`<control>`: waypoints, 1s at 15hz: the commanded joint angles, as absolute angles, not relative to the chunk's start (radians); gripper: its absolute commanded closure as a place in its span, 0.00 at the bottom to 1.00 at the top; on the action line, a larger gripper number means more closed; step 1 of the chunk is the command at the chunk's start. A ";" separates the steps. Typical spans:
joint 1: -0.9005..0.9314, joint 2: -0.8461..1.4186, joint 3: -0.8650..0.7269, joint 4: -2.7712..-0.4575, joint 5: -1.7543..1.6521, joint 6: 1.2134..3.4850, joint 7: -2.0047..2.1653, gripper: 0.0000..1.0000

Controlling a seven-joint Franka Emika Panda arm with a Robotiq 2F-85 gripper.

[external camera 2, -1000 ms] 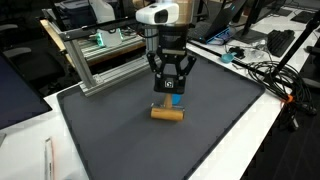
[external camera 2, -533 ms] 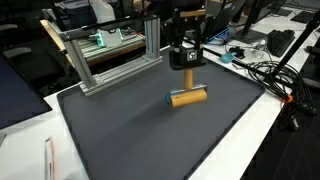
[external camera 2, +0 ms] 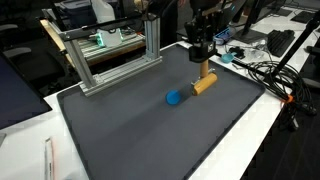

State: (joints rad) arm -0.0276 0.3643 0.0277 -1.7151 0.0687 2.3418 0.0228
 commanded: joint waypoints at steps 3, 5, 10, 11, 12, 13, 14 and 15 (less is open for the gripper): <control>-0.048 0.377 0.042 -1.731 0.105 2.284 -0.158 0.53; -0.062 0.385 0.045 -1.731 0.108 2.252 -0.219 0.53; -0.061 0.383 0.043 -1.748 0.061 2.250 -0.273 0.78; -0.061 0.383 0.039 -1.755 0.046 2.252 -0.281 0.78; -0.065 0.383 0.037 -1.763 0.033 2.255 -0.298 0.78; -0.068 0.382 0.038 -1.771 0.026 2.256 -0.317 0.78; -0.068 0.380 0.038 -1.782 0.016 2.263 -0.335 0.78; -0.069 0.379 0.039 -1.790 0.007 2.272 -0.352 0.78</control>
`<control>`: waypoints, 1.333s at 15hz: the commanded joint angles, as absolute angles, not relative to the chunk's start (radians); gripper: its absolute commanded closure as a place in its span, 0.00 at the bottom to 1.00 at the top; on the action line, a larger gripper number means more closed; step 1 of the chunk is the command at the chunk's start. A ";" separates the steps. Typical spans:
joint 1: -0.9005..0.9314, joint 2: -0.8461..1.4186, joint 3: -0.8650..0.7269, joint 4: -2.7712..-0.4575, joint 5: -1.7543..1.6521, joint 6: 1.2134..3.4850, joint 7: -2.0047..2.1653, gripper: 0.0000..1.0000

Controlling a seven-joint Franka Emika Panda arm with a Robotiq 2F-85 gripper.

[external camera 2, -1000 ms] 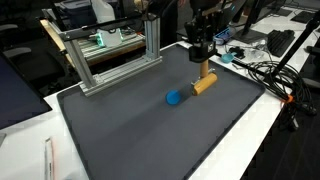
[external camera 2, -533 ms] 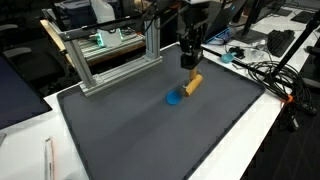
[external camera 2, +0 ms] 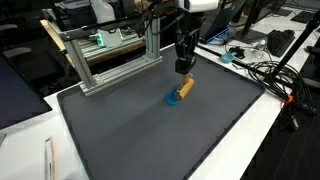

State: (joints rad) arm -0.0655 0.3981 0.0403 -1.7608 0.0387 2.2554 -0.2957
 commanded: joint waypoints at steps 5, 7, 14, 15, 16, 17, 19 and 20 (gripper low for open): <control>-0.076 0.387 0.044 -1.816 0.000 2.329 -0.408 0.78; -0.078 0.398 0.045 -1.819 0.003 2.325 -0.421 0.78; -0.075 0.426 0.038 -1.819 -0.020 2.315 -0.441 0.78; -0.075 0.431 0.037 -1.821 -0.025 2.313 -0.445 0.78; -0.074 0.433 0.036 -1.822 -0.030 2.315 -0.445 0.78; -0.076 0.436 0.039 -1.823 -0.028 2.314 -0.453 0.78; -0.077 0.442 0.041 -1.823 -0.030 2.306 -0.464 0.78; -0.076 0.445 0.041 -1.823 -0.033 2.302 -0.468 0.78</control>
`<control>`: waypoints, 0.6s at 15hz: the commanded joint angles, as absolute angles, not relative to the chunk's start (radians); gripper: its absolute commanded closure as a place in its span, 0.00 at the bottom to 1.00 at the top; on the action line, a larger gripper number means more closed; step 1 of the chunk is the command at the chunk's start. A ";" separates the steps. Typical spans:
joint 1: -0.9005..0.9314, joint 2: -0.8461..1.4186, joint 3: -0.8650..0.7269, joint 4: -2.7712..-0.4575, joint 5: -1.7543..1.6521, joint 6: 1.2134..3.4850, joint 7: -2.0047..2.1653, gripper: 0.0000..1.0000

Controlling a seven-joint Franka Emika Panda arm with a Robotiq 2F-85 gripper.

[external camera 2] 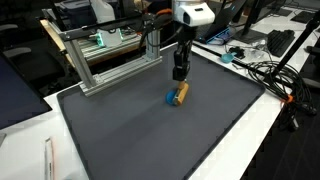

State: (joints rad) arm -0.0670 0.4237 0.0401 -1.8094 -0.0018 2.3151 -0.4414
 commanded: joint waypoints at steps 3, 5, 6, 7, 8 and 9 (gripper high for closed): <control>-0.082 0.452 0.043 -1.823 -0.029 2.287 -0.491 0.78; -0.086 0.454 0.043 -1.822 -0.026 2.275 -0.503 0.78; -0.089 0.454 0.042 -1.823 -0.025 2.270 -0.510 0.78; -0.091 0.454 0.041 -1.823 -0.025 2.266 -0.515 0.78; -0.094 0.454 0.041 -1.823 -0.023 2.263 -0.521 0.78; -0.097 0.453 0.040 -1.823 -0.022 2.257 -0.525 0.78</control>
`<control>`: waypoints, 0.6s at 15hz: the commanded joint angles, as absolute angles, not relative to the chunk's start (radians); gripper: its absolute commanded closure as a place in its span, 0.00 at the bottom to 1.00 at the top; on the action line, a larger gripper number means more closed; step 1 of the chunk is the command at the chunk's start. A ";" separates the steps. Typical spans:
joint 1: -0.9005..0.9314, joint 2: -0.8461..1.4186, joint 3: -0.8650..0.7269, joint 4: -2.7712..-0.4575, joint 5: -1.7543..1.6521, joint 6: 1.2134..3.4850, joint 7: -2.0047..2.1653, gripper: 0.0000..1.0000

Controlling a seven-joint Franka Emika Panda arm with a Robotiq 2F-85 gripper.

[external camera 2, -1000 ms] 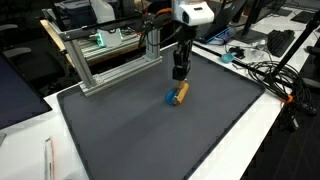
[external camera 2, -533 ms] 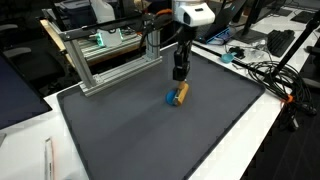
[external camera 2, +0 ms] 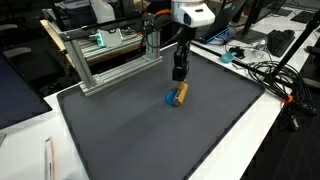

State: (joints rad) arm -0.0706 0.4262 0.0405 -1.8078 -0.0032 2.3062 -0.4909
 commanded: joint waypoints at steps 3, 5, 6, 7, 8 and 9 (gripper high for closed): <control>-0.102 0.454 0.039 -1.824 -0.018 2.250 -0.535 0.78; -0.105 0.456 0.042 -1.824 -0.015 2.248 -0.545 0.78; -0.105 0.458 0.042 -1.824 -0.015 2.246 -0.549 0.78; -0.106 0.459 0.042 -1.824 -0.014 2.246 -0.554 0.78; -0.106 0.462 0.042 -1.823 -0.014 2.244 -0.558 0.78; -0.108 0.463 0.043 -1.823 -0.013 2.239 -0.564 0.78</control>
